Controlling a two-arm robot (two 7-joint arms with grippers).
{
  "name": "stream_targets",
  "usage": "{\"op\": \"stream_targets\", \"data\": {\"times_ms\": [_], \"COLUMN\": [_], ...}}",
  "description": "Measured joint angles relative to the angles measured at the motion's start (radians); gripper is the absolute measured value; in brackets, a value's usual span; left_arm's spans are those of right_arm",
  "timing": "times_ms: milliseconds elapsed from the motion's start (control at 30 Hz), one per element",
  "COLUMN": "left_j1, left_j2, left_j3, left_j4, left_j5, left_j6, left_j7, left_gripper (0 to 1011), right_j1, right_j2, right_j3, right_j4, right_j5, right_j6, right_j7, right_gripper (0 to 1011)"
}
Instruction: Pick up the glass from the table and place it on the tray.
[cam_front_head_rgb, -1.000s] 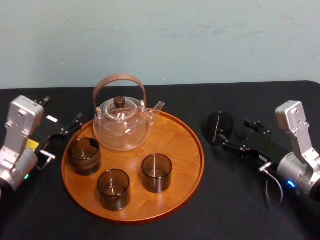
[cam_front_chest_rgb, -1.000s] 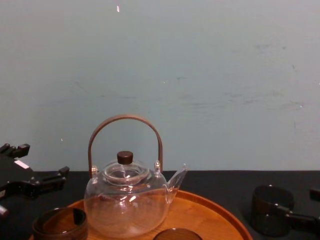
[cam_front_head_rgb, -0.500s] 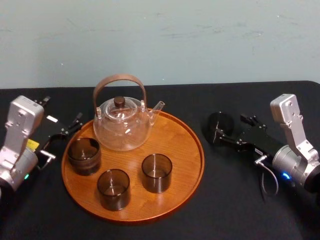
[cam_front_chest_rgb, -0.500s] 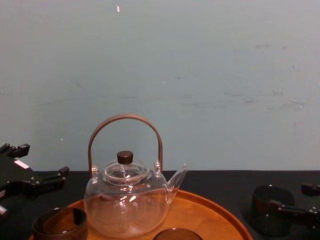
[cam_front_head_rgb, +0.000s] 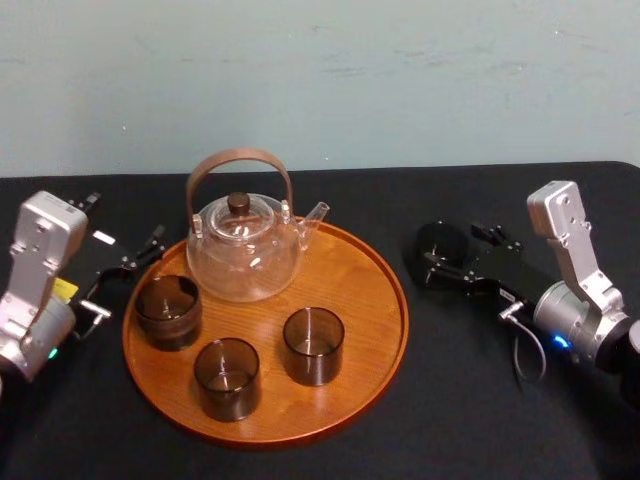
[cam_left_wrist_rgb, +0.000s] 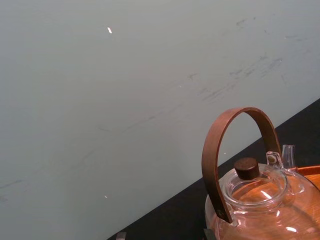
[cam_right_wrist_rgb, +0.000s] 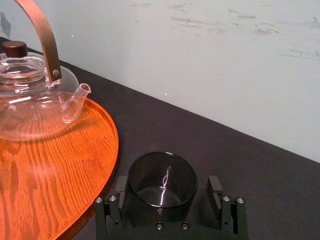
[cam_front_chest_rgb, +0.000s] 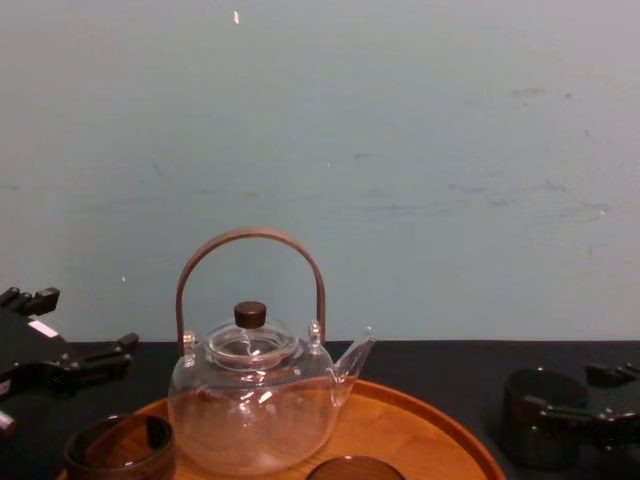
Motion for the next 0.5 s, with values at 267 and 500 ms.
{"op": "stream_targets", "data": {"times_ms": [267,500], "left_j1": [0.000,0.000], "left_j2": [0.000,0.000], "left_j3": [0.000,0.000], "left_j4": [0.000,0.000], "left_j5": [0.000,0.000], "left_j6": [0.000,0.000], "left_j7": [0.000,0.000], "left_gripper": [1001,1001], "right_j1": [0.020,0.019], "right_j2": [-0.007,-0.006], "right_j3": [-0.011,-0.010], "right_j4": [0.029,0.027], "right_j5": [-0.006,-0.006], "right_j6": [-0.008,-0.008], "right_j7": [0.010,0.009], "right_gripper": [1002,1002]}}
